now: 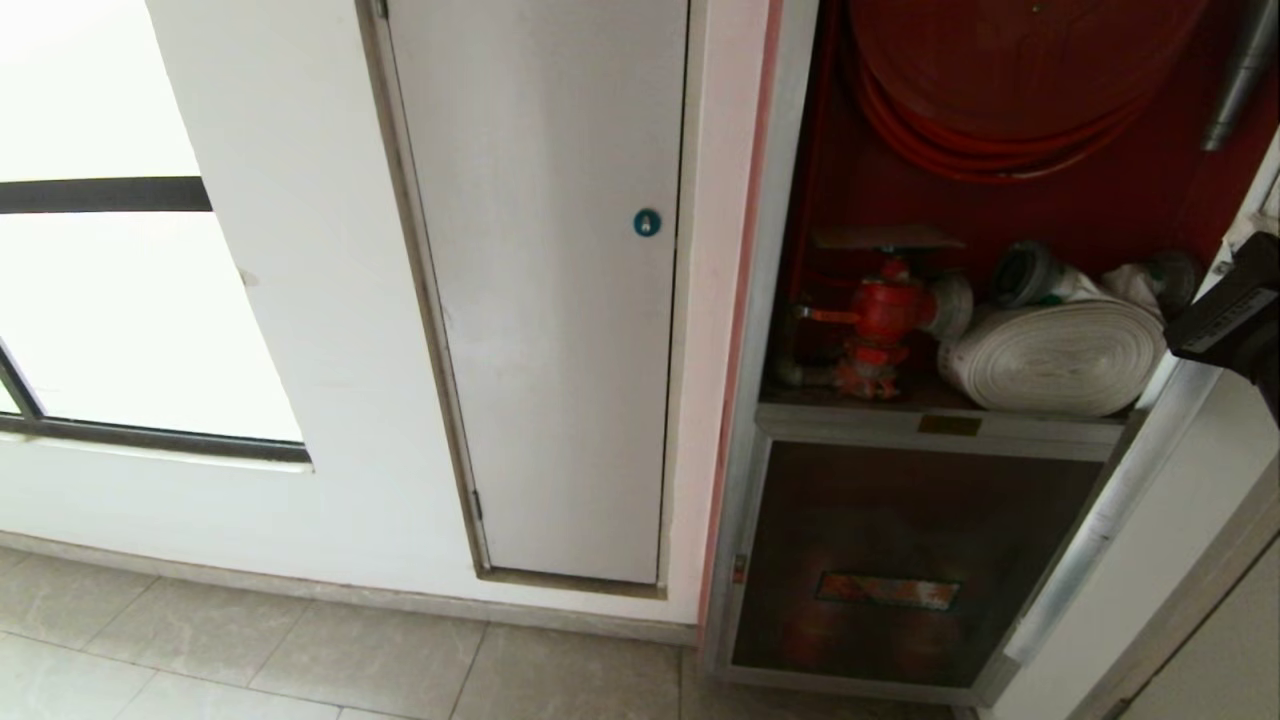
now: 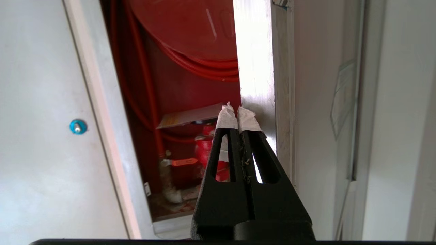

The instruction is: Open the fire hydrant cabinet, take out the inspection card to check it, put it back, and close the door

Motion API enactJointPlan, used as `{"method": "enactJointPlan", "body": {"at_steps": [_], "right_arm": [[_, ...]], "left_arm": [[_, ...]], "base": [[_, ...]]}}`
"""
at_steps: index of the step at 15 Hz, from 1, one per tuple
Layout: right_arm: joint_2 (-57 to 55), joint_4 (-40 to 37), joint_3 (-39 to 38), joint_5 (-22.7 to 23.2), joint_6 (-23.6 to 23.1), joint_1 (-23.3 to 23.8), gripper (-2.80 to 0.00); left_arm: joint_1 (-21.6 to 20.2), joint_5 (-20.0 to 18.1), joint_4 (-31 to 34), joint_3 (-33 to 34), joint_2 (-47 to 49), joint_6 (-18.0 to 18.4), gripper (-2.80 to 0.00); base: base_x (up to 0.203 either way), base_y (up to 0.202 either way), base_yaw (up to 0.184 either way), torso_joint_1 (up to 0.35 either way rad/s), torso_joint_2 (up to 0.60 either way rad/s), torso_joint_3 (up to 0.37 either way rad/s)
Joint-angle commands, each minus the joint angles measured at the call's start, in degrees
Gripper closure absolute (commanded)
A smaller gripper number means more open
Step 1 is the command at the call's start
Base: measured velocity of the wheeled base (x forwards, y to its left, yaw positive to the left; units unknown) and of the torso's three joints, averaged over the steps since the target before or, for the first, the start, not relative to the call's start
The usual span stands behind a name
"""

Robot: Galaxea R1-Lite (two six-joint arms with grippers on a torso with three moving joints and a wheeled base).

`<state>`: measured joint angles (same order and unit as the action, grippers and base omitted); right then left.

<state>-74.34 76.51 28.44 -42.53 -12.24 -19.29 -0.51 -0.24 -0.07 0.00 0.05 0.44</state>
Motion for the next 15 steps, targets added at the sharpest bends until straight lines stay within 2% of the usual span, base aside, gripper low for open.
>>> {"method": "enactJointPlan", "body": {"at_steps": [1,8,15], "right_arm": [[1.17,0.51,-0.12,-0.52,-0.07,1.12,0.0],[6.2,0.32,-4.14,-0.86,-0.07,4.46,0.0],[11.89,-6.5,-4.95,-2.86,0.02,10.9,0.0]], "left_arm": [[-0.02,-0.02,-0.01,0.09,0.04,0.0,0.0],[-0.02,-0.02,-0.01,0.09,-0.01,0.02,0.0],[-0.02,-0.02,-0.01,0.09,0.04,0.06,0.0]], "base": [[0.0,0.0,0.0,0.0,0.0,0.0],[0.0,0.0,0.0,0.0,0.0,0.0],[0.0,0.0,0.0,0.0,0.0,0.0]]}}
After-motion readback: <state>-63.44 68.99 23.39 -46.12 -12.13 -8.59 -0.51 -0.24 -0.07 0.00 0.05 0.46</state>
